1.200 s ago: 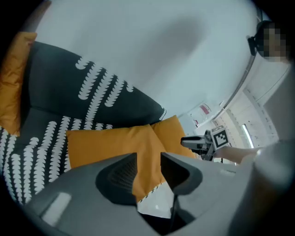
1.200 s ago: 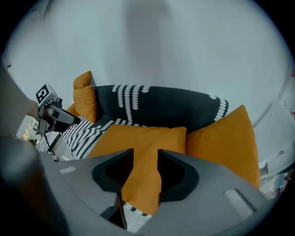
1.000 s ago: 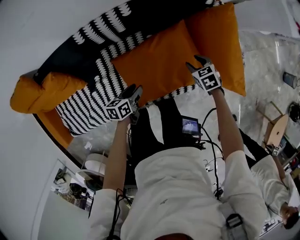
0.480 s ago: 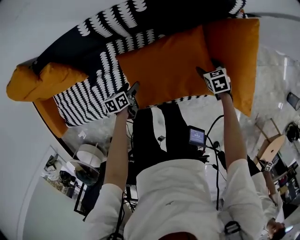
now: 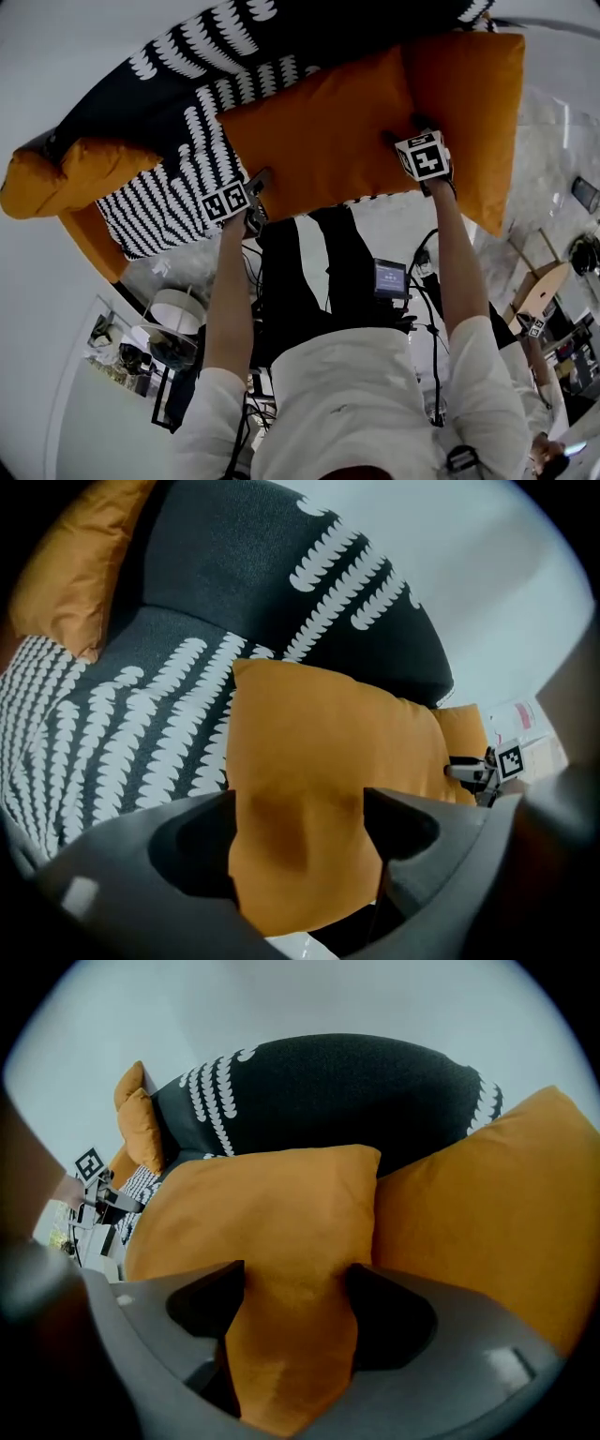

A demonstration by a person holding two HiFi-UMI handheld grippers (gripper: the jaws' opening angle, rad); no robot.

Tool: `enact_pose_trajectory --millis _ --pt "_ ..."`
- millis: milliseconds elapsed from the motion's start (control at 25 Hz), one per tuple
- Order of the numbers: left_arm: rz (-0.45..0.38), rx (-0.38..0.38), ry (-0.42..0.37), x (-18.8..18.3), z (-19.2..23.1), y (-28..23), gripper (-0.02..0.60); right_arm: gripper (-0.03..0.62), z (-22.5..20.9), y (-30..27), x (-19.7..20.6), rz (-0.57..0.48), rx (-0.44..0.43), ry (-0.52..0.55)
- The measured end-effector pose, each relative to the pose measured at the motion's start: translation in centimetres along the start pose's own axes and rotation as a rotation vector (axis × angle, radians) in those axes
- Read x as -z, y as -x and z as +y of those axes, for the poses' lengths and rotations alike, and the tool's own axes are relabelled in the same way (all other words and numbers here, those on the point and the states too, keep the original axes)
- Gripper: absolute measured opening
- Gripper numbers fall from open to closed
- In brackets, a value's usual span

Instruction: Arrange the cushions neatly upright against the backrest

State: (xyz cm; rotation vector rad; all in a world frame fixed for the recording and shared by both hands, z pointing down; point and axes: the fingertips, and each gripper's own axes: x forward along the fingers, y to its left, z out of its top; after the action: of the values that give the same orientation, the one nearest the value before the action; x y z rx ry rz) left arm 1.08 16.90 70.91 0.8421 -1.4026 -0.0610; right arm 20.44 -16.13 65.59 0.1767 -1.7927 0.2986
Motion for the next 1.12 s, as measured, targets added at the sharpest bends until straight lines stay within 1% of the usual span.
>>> enact_pose_trajectory --millis 120,320,520,680,800,960,1040,1120 --pt "0.028 0.006 0.022 0.5 -0.2 -1.4 0.413 0.365 -0.3 -0.6 0.4 0.012 -0.017 -0.008" --pt "0.08 0.033 0.018 0.7 0.1 -2.9 0.402 0.339 0.2 -1.1 0.9 0.01 -0.026 -0.03" --pt "0.109 0.043 0.008 0.7 0.0 -1.7 0.369 0.318 1.2 -0.9 0.5 0.014 -0.037 -0.022" --pt "0.107 0.014 -0.012 0.7 -0.6 -2.2 0.319 0.286 0.8 -1.0 0.8 0.017 -0.026 -0.019" --pt "0.093 -0.028 -0.043 0.9 -1.1 -2.5 0.276 0.237 0.5 -1.4 1.4 0.025 -0.027 -0.021" --pt "0.054 -0.057 -0.089 1.0 -2.0 -2.0 0.17 0.171 0.2 -1.0 1.4 0.021 -0.009 -0.031" --pt "0.043 -0.047 -0.112 0.9 -2.2 -1.6 0.119 0.139 0.5 -0.9 1.1 0.005 0.001 -0.032" --pt "0.042 -0.038 -0.141 0.7 -2.3 -1.1 0.084 0.111 0.9 -0.6 0.9 -0.014 0.01 -0.032"
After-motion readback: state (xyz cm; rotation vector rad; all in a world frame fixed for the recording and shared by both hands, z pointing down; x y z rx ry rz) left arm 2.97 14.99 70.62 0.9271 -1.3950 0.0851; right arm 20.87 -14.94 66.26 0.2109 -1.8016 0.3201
